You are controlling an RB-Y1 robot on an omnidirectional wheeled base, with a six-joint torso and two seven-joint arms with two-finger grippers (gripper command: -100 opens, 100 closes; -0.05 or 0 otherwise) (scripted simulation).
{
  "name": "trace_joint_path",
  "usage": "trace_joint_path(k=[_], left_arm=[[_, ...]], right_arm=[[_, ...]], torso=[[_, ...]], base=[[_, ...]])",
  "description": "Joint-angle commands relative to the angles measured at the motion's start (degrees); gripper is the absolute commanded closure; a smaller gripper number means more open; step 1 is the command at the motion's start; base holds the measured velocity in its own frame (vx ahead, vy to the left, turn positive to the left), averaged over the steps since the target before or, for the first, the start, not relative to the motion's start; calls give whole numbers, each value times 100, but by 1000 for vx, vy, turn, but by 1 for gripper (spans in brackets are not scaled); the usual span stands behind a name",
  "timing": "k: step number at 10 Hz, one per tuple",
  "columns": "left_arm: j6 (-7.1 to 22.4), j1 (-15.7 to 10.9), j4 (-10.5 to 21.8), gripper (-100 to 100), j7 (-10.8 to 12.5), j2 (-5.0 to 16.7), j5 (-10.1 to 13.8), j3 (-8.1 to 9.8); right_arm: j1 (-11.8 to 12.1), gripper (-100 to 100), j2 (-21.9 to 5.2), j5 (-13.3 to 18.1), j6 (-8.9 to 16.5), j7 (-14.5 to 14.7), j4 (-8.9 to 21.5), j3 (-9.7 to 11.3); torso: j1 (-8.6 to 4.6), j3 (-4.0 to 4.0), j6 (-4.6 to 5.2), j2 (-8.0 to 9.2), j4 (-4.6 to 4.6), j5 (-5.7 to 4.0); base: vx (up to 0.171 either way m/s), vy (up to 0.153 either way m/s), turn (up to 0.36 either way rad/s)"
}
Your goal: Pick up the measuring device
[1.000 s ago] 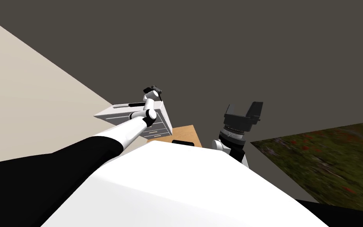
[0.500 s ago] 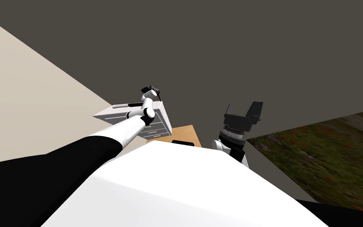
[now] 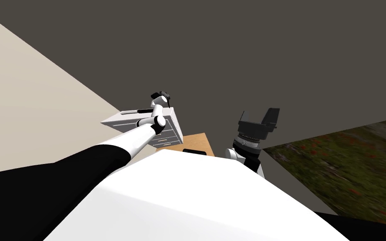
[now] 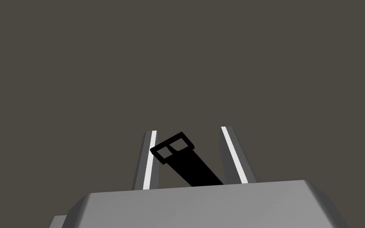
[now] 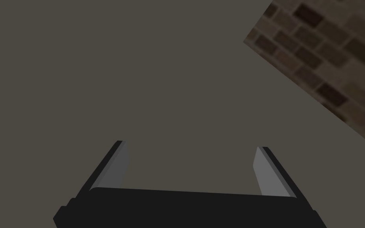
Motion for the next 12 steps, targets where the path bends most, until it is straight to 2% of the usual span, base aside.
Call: trace_joint_path(k=[1,3,4,5,6,7,8,9,10,12], left_arm=[[140,118,-286,100,90,-286,-198,-100],[140,118,-283,100,90,-309,-198,-100],[315,242,-468,100,186,-542,-369,-127],[315,242,-708,100,186,-554,-369,-127],[490,366,-889,100,282,-792,-540,-153],[490,366,-1016,100,282,-798,-540,-153],[665,490,-1232,100,378,-1043,-710,-180],[665,490,-1492,100,378,-1043,-710,-180],[840,614,-1655,100,474,-1287,-881,-207],[840,614,-1884,100,474,-1287,-881,-207]], right_arm=[[0,0,0,0,0,0,0,0],[0,0,0,0,0,0,0,0],[-1,0,0,0,0,0,0,0],[0,0,0,0,0,0,0,0],[0,0,0,0,0,0,0,0],[0,0,0,0,0,0,0,0],[-1,0,0,0,0,0,0,0],[0,0,0,0,0,0,0,0],[0,0,0,0,0,0,0,0],[-1,0,0,0,0,0,0,0]], torso=[[0,0,0,0,0,0],[13,-17,5,-22,-12,5],[8,-14,3,-16,-11,4],[16,-20,-14,-11,-28,17],[25,-19,-19,-10,-28,19],[32,-22,-21,-11,-33,23],[33,-21,-19,-11,-30,21],[34,-23,-20,-13,-32,22],[33,-21,-21,-13,-28,19],[36,-25,-20,-16,-33,21]], base=[[69,57,181],[30,33,9],[31,34,89],[28,23,55],[27,32,107],[24,30,44],[37,38,86],[32,28,45],[48,39,109],[23,24,17]])
